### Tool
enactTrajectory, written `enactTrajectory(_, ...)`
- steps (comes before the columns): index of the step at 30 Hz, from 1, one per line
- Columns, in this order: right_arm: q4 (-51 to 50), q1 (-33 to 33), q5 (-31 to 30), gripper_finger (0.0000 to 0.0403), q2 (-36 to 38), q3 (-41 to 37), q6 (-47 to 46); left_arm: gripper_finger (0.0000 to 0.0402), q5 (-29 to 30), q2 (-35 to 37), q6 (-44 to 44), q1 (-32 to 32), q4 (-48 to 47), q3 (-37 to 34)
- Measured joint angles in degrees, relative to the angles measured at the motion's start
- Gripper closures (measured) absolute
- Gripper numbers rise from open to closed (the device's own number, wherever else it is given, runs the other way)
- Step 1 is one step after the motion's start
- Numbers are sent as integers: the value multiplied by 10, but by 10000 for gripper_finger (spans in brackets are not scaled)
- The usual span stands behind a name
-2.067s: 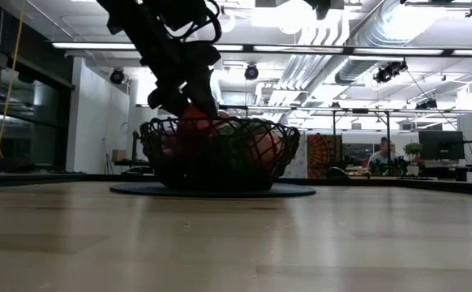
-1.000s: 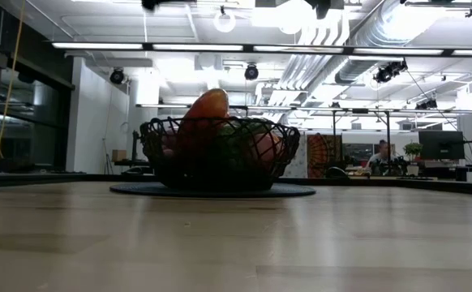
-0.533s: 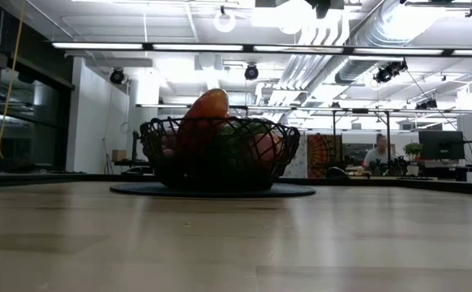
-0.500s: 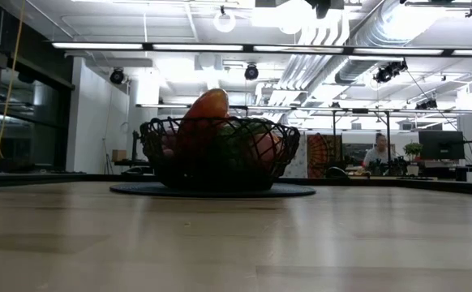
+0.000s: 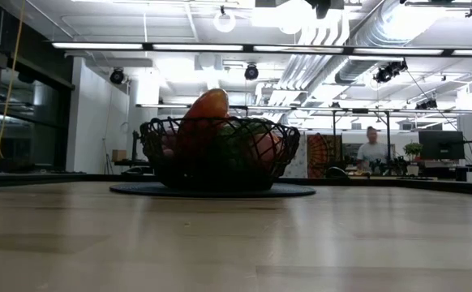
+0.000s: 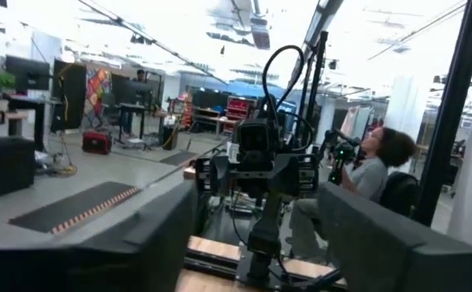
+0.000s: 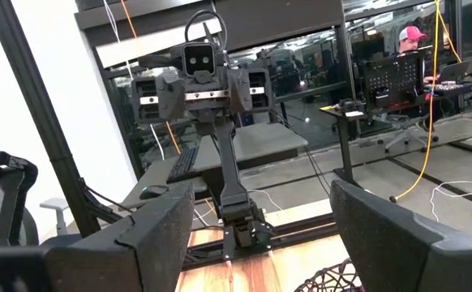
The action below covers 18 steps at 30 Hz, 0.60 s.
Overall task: Build produce basket
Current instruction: Return to Home Position
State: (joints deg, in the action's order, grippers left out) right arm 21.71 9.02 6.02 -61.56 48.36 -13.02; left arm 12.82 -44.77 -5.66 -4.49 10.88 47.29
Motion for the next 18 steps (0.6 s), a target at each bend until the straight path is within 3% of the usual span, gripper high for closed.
enactTrajectory(8, 0, 0, 0, 124, 0, 0, -2, 374, -7, 69, 3, 0, 43, -112)
enactTrajectory(18, 0, 0, 0, 124, 0, 0, 0, 398, 2, 171, -44, 0, 100, -273)
